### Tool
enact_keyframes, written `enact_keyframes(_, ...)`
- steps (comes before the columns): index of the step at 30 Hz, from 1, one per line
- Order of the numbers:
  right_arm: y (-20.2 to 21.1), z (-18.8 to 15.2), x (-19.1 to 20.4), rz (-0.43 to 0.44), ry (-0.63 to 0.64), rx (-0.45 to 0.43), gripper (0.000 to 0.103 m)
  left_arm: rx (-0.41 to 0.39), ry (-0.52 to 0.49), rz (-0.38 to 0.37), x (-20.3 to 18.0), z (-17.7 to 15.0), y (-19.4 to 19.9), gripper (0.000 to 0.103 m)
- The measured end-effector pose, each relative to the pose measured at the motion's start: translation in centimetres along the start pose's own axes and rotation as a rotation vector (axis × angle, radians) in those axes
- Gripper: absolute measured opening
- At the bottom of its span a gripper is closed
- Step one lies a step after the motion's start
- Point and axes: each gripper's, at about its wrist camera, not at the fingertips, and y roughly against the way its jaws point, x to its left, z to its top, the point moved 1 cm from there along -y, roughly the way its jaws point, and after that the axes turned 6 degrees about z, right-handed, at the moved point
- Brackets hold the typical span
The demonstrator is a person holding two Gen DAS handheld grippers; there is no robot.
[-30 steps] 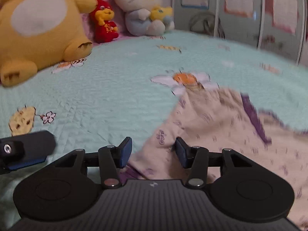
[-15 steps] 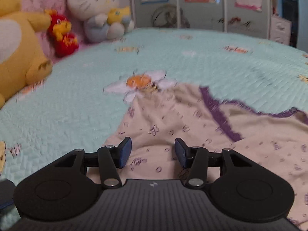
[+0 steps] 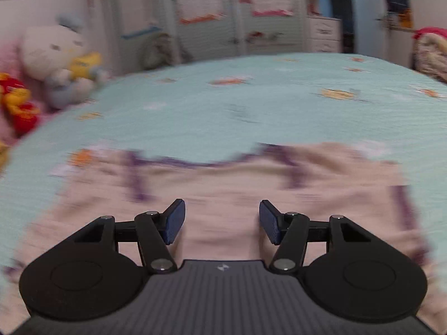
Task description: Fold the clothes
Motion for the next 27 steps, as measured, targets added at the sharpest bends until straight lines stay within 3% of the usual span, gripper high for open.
enact_keyframes(3,0.3,0.5,-5.9,-0.077,-0.110,-0.040,0.057,-0.005,-0.014,0.009,-0.2,-0.1,0.0,0.072)
enact_keyframes(6,2.3,0.2,-9.2,-0.026,-0.251,-0.097,0.057,-0.007,-0.028,0.013,-0.3,-0.2,-0.2,0.072)
enact_keyframes(10,1.4,-0.1,-9.8,-0.009,-0.185,-0.048,0.055,-0.007,-0.044,0.017,-0.5,-0.4,-0.3,0.073)
enact_keyframes(14,1.5,0.3,-12.4,-0.125,-0.273,-0.079,0.055,-0.007,-0.049,0.019,-0.5,-0.3,-0.5,0.073)
enact_keyframes(18,2.3,-0.2,-11.5,-0.009,-0.232,-0.076,0.055,-0.005,-0.053,0.015,-0.6,-0.2,-0.6,0.073)
enact_keyframes(20,2.3,-0.8,-11.9,-0.100,-0.212,-0.051,0.055,-0.005,-0.056,0.014,-0.7,-0.2,-0.6,0.073)
enact_keyframes(22,4.6,-1.4,-12.0,-0.160,-0.231,-0.109,0.055,-0.005,-0.058,0.016,-0.7,-0.2,-0.6,0.073)
enact_keyframes(27,12.4,-3.6,-10.9,-0.044,-0.149,-0.112,0.056,-0.003,-0.092,-0.006,-1.4,0.0,0.6,0.073)
